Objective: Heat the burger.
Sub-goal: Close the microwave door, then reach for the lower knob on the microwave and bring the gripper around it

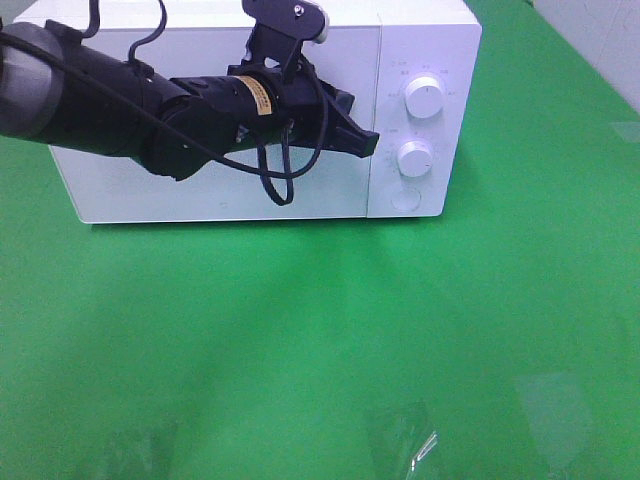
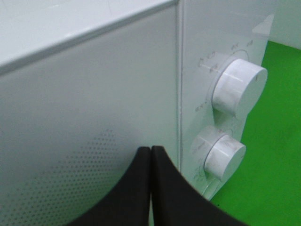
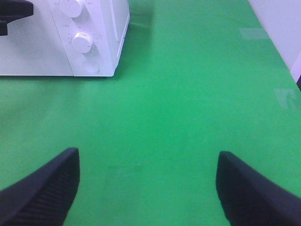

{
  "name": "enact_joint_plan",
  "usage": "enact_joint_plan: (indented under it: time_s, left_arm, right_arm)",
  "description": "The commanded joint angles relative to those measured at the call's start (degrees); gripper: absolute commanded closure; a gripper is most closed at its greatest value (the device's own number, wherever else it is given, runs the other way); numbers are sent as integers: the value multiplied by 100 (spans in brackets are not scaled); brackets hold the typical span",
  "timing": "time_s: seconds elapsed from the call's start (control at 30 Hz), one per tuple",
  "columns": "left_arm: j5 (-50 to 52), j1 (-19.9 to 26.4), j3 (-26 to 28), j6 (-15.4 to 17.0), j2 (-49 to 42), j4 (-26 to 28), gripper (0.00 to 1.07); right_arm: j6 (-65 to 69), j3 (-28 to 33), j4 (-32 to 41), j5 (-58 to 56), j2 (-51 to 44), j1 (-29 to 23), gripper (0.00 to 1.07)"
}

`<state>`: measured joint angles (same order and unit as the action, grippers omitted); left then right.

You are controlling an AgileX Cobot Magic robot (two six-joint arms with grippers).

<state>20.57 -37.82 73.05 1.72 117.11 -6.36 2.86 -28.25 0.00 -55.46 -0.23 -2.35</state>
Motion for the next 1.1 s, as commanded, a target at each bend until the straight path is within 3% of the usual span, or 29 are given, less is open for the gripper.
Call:
enact_joint_plan:
  time_s: [0.03, 0.33, 0.37, 0.4, 0.43, 0.47, 0.5, 0.53, 0.57, 0.6, 0.63, 0.67, 0.77, 0.83, 1.1]
  left_arm:
    - [223, 160, 189, 126, -40, 487, 107]
    - [-1381, -384, 189, 86, -510, 447, 105]
    - [-1931, -487, 189, 86, -653, 435, 95]
    - [-1931, -487, 189, 86, -653, 435, 95]
    - [-2538, -613, 189, 86, -785, 441, 78]
    - [-3094, -722, 189, 86, -917, 441, 52]
    - [-3094, -722, 189, 86, -917, 441, 52]
    - [-3363, -779, 189, 86, -974, 447, 38]
    - [-3363, -779, 189, 86, -974, 447, 38]
    - [-3919, -871, 189, 86, -1083, 453, 18]
    - [-3919, -871, 189, 86, -1083, 453, 18]
    - [-4544, -945, 189, 86, -1203, 453, 7]
    - [-5065, -980, 189, 86, -1312, 498, 5]
    - [-6234, -997, 189, 86, -1564, 636, 6]
    - [-7941, -997, 189, 97, -2000, 636, 6]
  right_arm:
    - [-52, 11, 40, 52, -155, 40, 31]
    - [-52, 11, 40, 52, -155, 40, 31]
    - [-52, 11, 40, 52, -155, 40, 31]
    - [-52, 11, 40, 52, -155, 40, 31]
    - [-52, 11, 40, 52, -155, 40, 31]
    - [-52, 11, 40, 52, -155, 40, 31]
    - [-52, 11, 40, 52, -155, 40, 31]
    - [-52, 11, 40, 52, -155, 40, 31]
    - [-52, 11, 40, 52, -155, 40, 31]
    - [-52, 11, 40, 52, -155, 40, 31]
    - [-52, 11, 40, 52, -155, 40, 31]
    - [-52, 11, 40, 52, -155, 40, 31]
    - [-52, 11, 40, 52, -155, 40, 31]
    - [-52, 11, 40, 52, -155, 40, 31]
    - [-52, 11, 40, 52, -155, 40, 31]
